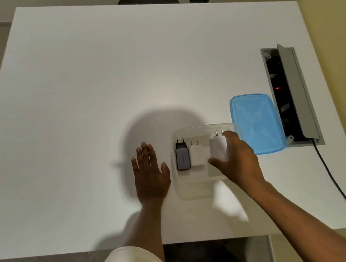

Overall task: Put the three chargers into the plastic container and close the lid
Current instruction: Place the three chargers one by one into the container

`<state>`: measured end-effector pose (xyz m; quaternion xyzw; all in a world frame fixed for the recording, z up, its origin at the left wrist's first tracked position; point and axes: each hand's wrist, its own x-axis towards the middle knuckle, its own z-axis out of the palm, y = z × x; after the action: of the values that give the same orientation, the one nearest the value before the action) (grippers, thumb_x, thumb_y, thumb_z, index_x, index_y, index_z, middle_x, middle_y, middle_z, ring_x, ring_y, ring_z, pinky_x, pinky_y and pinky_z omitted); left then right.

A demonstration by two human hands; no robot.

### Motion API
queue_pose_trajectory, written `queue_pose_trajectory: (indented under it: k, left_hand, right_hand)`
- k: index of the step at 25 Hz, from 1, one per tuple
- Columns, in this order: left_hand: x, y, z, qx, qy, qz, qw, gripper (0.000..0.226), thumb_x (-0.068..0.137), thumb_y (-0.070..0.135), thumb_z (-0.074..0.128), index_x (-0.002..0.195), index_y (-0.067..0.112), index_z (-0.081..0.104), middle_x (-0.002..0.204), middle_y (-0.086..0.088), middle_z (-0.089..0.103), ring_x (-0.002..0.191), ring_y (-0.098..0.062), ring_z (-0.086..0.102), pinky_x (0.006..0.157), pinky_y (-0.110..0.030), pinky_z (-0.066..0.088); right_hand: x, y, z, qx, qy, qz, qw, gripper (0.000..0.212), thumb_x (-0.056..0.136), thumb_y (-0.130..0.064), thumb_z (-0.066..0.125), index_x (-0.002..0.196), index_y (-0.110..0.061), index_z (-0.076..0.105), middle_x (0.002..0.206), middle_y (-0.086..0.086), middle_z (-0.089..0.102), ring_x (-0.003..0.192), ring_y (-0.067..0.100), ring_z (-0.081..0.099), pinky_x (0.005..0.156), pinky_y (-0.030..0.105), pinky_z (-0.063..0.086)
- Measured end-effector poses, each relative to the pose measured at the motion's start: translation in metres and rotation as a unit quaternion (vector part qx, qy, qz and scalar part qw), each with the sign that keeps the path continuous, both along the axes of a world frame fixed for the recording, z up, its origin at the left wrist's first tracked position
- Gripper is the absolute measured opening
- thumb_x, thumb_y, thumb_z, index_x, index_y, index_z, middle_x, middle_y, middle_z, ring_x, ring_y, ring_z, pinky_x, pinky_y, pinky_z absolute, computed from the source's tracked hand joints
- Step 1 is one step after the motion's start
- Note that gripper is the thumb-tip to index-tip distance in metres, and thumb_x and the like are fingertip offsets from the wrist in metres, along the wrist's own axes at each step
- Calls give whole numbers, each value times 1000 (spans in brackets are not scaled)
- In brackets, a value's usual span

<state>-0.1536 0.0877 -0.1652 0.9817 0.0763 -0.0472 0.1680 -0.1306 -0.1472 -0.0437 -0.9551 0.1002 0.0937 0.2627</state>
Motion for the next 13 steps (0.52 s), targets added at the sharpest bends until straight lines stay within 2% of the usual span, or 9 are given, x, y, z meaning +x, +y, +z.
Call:
queue_pose_trajectory:
  k: [6,9,13]
  left_hand:
    - [2,-1,-3,5,19,11,1000,78,92,41,36,158,13,7,167,-7,8,155,-25,12,126,-43,5]
    - [3,0,-5,5,22,14,1000,79,92,42,36,158,14,4,168,-7,7,155,-24,10,126,-42,4]
    - [3,1,-6,7,27,15,1000,79,92,43,35,158,16,0,168,-6,5,155,-22,7,126,-43,9]
  right_hand:
    - [12,3,-18,1,82,10,997,85,67,-44,82,136,-25,35,111,11,62,95,32,64,78,40,56]
    - [16,5,-26,-13,114,2,993,85,67,-45,83,135,-26,35,109,9,62,92,29,64,74,34,53]
    - [16,7,-31,-29,142,-2,989,87,70,-45,80,141,-27,32,114,11,58,98,31,63,79,38,53]
